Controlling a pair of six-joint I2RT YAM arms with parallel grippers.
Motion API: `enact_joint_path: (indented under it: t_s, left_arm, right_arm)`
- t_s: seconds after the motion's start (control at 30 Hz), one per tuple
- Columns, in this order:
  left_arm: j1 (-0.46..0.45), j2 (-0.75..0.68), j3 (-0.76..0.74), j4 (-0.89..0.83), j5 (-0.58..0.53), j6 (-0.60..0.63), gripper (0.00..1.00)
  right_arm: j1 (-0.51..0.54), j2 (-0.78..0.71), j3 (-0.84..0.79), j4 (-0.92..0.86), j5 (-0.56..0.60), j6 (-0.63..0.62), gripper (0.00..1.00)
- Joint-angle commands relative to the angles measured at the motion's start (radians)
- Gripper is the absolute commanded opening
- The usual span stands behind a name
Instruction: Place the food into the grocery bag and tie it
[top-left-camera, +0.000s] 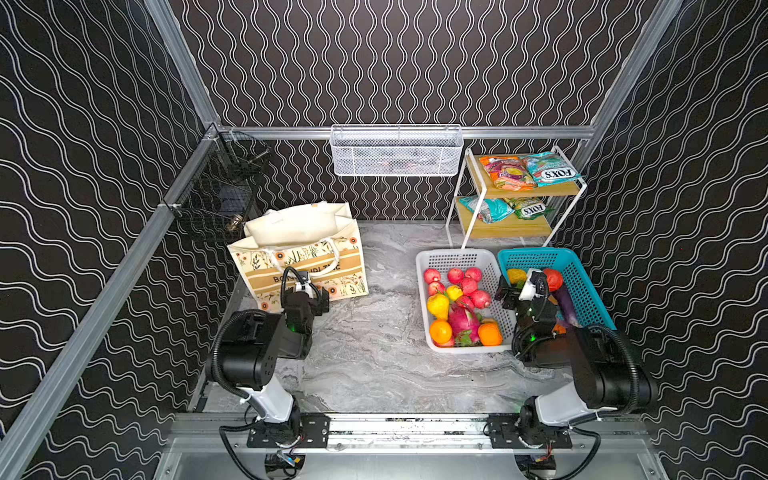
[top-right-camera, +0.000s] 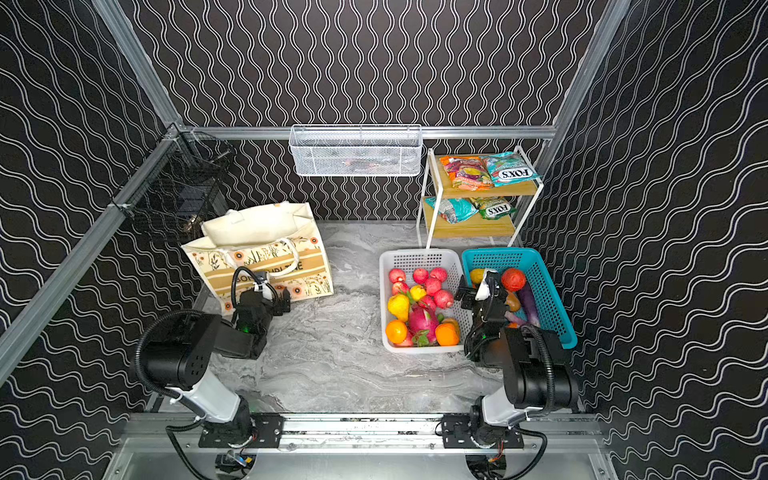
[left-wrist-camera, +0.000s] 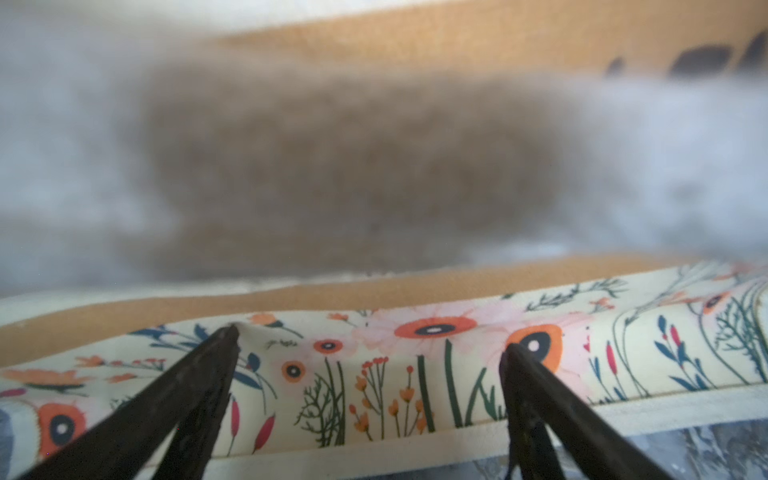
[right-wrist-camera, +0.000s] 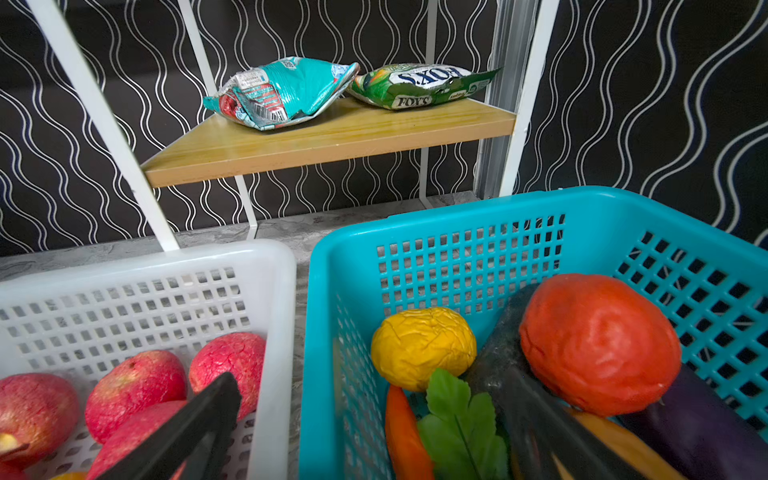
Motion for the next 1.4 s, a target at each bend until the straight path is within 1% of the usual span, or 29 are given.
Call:
enact_joint_path:
  t_s: [0.0,1.1,1.13,1.17,1.2,1.27,1.3,1.33,1.37]
  left_arm:
    - [0.0,0.0,0.007,0.027,0.003,0.014,0.98]
    - [0.0,-0.001,0.008,0.025,0.004,0.013,0.98]
    - [0.0,-0.003,0.007,0.027,0.003,0.013,0.98]
    - [-0.001,-0.011,0.004,0.029,-0.013,0.013,0.97]
    - [-0.004,-0.058,0.003,-0.009,-0.036,0.006,0.95]
    - [-0.004,-0.202,0.021,-0.171,-0.104,-0.021,0.93]
    - [-0.006,-0.296,0.043,-0.281,-0.139,-0.044,0.92]
    - [-0.007,-0.368,0.069,-0.413,-0.167,-0.08,0.9]
    - [-0.008,-0.442,0.105,-0.559,-0.2,-0.138,0.88]
  right_arm:
    - [0.001,0.004,-0.001,-0.061,-0.002,-0.002,0.99]
    - [0.001,0.005,-0.001,-0.063,-0.001,-0.001,0.99]
    - [0.001,0.004,-0.002,-0.06,0.011,0.0,0.99]
    - [0.003,-0.012,-0.009,-0.047,0.073,0.02,0.98]
    - [0.003,-0.051,-0.017,-0.062,0.11,0.038,0.97]
    - [0.004,-0.166,0.015,-0.23,0.132,0.047,0.95]
    - [0.009,-0.217,0.042,-0.317,0.134,0.043,0.93]
    - [0.014,-0.251,0.065,-0.378,0.167,0.063,0.93]
    - [0.015,-0.291,0.088,-0.449,0.187,0.126,0.93]
